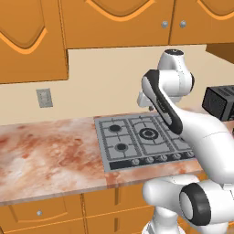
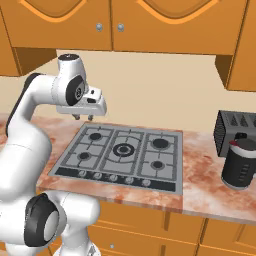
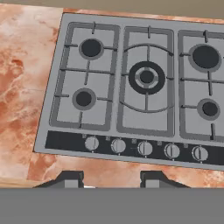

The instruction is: Navigate to the fridge.

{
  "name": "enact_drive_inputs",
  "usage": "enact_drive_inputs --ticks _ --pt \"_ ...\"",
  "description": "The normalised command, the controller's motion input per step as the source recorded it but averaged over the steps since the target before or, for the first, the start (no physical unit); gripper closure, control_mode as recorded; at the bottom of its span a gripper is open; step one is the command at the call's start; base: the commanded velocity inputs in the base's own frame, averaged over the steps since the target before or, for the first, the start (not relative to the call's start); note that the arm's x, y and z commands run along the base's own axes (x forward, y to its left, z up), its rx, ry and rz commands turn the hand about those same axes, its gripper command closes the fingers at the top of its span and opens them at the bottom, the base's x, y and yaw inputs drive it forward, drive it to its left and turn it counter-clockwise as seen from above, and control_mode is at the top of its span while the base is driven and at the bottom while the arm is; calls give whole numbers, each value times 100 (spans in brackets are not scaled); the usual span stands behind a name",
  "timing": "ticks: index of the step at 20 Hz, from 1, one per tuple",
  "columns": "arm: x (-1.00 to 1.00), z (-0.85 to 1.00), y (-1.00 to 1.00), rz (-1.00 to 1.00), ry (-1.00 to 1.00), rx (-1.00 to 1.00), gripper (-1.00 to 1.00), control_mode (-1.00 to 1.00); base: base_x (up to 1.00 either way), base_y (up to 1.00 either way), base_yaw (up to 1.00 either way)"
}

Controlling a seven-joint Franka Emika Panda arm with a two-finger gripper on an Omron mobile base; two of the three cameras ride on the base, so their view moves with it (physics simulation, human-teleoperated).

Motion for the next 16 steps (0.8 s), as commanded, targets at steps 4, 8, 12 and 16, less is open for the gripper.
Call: enact_drive_inputs --ticks 4,8,12,16 --pt "-68 -6 0 0 -1 0 -100 -100 0 0 0" --pt "-88 -13 0 0 0 0 -100 -100 0 0 0" --pt "-98 -23 -2 0 0 0 -100 -100 0 0 0" --pt "-74 -36 -1 0 2 -2 -100 -100 0 0 0"
